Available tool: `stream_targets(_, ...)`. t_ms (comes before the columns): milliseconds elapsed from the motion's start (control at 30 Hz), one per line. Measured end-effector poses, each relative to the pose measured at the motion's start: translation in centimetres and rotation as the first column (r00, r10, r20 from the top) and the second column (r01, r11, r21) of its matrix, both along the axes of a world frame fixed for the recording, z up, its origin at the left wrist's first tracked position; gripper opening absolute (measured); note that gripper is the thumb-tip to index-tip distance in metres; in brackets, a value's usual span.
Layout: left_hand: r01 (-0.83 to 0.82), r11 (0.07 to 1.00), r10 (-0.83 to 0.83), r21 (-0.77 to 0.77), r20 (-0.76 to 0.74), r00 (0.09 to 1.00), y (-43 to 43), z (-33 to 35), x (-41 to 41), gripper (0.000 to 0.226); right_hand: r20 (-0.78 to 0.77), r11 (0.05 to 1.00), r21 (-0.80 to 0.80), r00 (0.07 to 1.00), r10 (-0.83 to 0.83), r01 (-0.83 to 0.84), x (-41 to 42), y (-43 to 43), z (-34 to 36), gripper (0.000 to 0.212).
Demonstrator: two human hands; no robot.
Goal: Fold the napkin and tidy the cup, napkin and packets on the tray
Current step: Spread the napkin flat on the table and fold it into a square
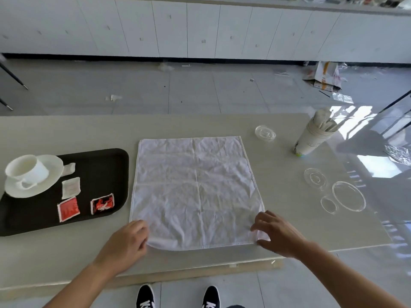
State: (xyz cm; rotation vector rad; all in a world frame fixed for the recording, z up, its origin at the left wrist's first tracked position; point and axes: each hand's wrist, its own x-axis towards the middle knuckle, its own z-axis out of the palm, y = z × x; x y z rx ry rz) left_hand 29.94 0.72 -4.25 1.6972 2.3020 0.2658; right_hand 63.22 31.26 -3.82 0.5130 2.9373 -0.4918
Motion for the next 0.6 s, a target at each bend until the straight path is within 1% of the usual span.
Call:
stream_targets(100, -0.114, 0.992, 0.113, 0.063, 0.020, 0.993, 0.2, 0.0, 0.5, 0.016, -0.146, 0.999, 0.050, 0.989, 0.005, 0.003, 0.4, -0.1, -0.2, 0.007)
stream_targets(167, -0.201, 0.977, 0.200, 0.069, 0.027, 0.979, 0.3, 0.2, 0.4, 0.017, -0.197, 0.997, 0.065, 0.980, -0.036, 0.050, 0.5, -0.1, -0.5, 0.007)
stream_targets(200, -0.224, 0.972, 0.224, 0.065, 0.018, 0.974, 0.4, 0.4, 0.2, 0.016, -0.207, 0.994, 0.044, 0.975, -0.086, 0.097, 0.5, -0.1, -0.6, 0.008)
stream_targets(267, -0.209, 0.975, 0.211, 0.068, -0.017, 0.977, 0.5, 0.7, -0.1, 0.021, -0.212, 0.978, 0.014, 0.956, -0.201, 0.209, 0.4, -0.2, -0.6, 0.007)
stream_targets(300, -0.167, 0.982, 0.171, 0.089, -0.037, 0.985, 0.6, 0.8, -0.2, 0.025, -0.207, 0.967, 0.022, 0.947, -0.244, 0.254, 0.3, -0.1, -0.4, 0.006)
stream_targets(333, -0.130, 0.986, 0.136, 0.106, -0.053, 0.989, 0.5, 0.9, -0.2, 0.024, -0.179, 0.957, 0.030, 0.944, -0.278, 0.288, 0.1, 0.0, -0.1, 0.005)
stream_targets(367, -0.106, 0.987, 0.113, 0.118, -0.052, 0.992, 0.3, 1.1, -0.3, 0.017, -0.126, 0.947, 0.021, 0.941, -0.314, 0.319, -0.2, 0.2, 0.2, 0.003)
stream_targets(400, -0.105, 0.987, 0.110, 0.125, -0.035, 0.993, 0.2, 1.2, -0.4, 0.011, -0.061, 0.937, 0.003, 0.935, -0.349, 0.350, -0.4, 0.4, 0.6, 0.004)
stream_targets(467, -0.131, 0.981, 0.131, 0.143, 0.011, 0.991, -0.3, 1.0, -0.7, 0.011, 0.031, 0.920, -0.043, 0.921, -0.389, 0.390, -0.9, 0.7, 1.1, 0.007)
stream_targets(500, -0.150, 0.979, 0.144, 0.137, 0.053, 0.988, -0.4, 0.9, -1.0, 0.014, 0.051, 0.909, -0.075, 0.912, -0.407, 0.410, -1.1, 0.8, 1.4, 0.006)
stream_targets(533, -0.156, 0.982, 0.148, 0.106, 0.078, 0.986, -0.5, 0.9, -1.2, 0.018, 0.058, 0.887, -0.143, 0.899, -0.434, 0.438, -1.4, 0.9, 1.7, 0.006)
stream_targets(600, -0.118, 0.991, 0.114, 0.060, 0.058, 0.992, -0.7, 1.0, -1.7, 0.029, 0.057, 0.810, -0.300, 0.858, -0.511, 0.503, -2.0, 1.2, 1.9, 0.013)
